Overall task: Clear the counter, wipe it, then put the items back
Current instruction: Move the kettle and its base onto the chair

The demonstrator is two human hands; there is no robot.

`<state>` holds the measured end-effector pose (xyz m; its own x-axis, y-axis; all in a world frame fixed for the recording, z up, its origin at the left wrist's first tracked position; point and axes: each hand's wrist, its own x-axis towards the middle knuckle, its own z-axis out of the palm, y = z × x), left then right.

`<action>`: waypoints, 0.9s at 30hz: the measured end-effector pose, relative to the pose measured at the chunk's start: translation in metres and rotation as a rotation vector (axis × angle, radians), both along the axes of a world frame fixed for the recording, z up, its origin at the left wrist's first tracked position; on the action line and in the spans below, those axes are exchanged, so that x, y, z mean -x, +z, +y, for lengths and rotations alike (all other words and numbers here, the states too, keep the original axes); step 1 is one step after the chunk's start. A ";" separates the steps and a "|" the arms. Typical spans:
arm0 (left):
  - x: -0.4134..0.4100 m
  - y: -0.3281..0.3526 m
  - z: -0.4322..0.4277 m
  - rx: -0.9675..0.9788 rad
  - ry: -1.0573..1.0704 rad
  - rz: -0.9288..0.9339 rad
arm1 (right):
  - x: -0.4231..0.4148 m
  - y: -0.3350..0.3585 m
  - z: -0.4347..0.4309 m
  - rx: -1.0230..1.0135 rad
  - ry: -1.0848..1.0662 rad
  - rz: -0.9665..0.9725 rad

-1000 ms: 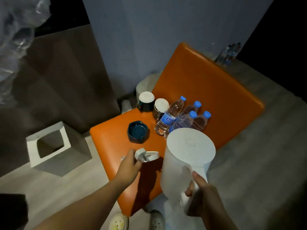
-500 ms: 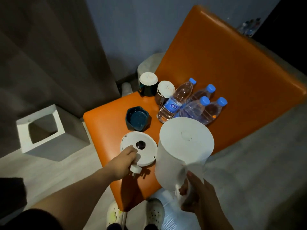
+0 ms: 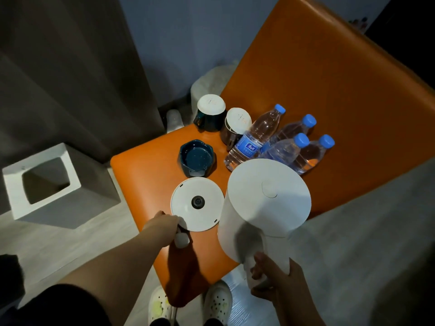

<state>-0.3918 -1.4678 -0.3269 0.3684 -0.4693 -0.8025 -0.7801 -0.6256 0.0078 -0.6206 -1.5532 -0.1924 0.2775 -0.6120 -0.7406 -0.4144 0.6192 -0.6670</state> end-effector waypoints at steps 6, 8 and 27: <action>0.010 0.020 0.002 0.126 0.245 0.131 | -0.003 0.012 -0.002 0.008 -0.034 0.024; 0.012 0.037 0.001 0.266 0.437 0.191 | -0.003 0.020 -0.003 -0.005 0.007 0.024; -0.024 0.166 -0.004 0.799 1.383 0.916 | -0.080 0.031 -0.001 -0.049 0.366 -0.129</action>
